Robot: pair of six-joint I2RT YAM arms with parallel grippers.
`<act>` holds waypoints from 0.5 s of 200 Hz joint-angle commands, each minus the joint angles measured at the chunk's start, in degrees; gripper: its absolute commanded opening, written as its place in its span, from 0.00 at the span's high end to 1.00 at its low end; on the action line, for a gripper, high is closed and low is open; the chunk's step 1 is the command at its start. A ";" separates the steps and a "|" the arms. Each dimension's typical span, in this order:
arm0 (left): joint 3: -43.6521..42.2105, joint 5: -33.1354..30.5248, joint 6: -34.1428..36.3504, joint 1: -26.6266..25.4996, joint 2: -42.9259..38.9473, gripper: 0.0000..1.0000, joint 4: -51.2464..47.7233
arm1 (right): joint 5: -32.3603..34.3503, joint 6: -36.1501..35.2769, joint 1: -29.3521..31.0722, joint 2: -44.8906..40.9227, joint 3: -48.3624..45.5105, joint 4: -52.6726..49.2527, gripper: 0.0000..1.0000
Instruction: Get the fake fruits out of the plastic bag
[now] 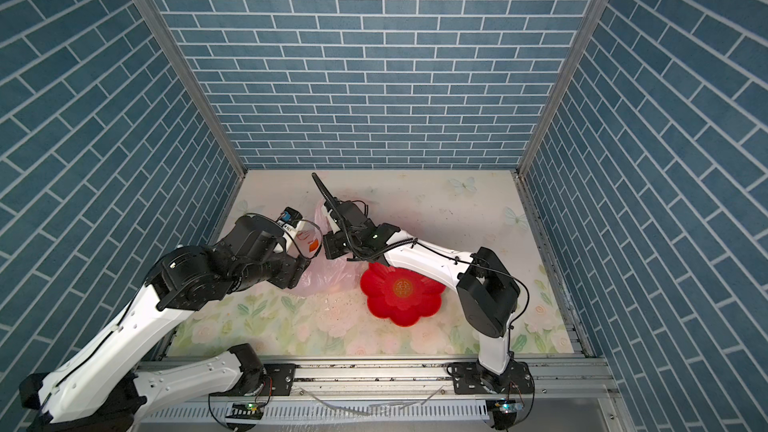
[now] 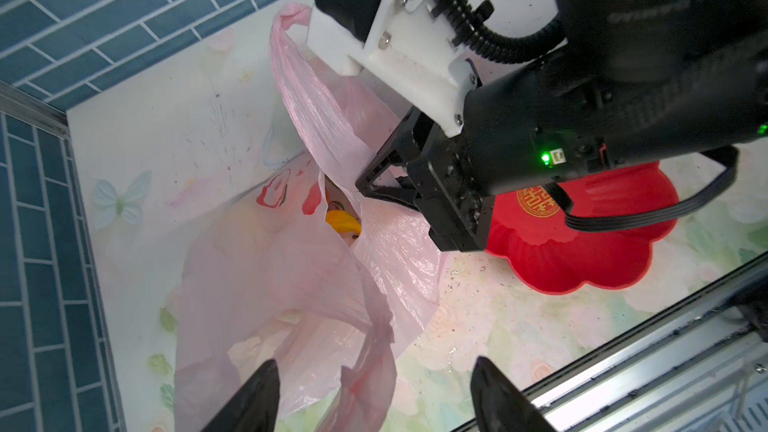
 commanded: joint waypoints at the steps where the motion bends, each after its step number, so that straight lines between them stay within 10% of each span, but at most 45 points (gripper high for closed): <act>1: 0.94 -5.46 1.81 -1.20 2.47 0.27 -3.29 | -0.54 1.83 -0.24 -0.43 -1.35 0.48 1.00; 100: -5.52 -8.77 3.05 -1.05 5.12 0.48 -1.64 | -0.48 2.12 -0.25 -1.31 -2.83 1.45 1.00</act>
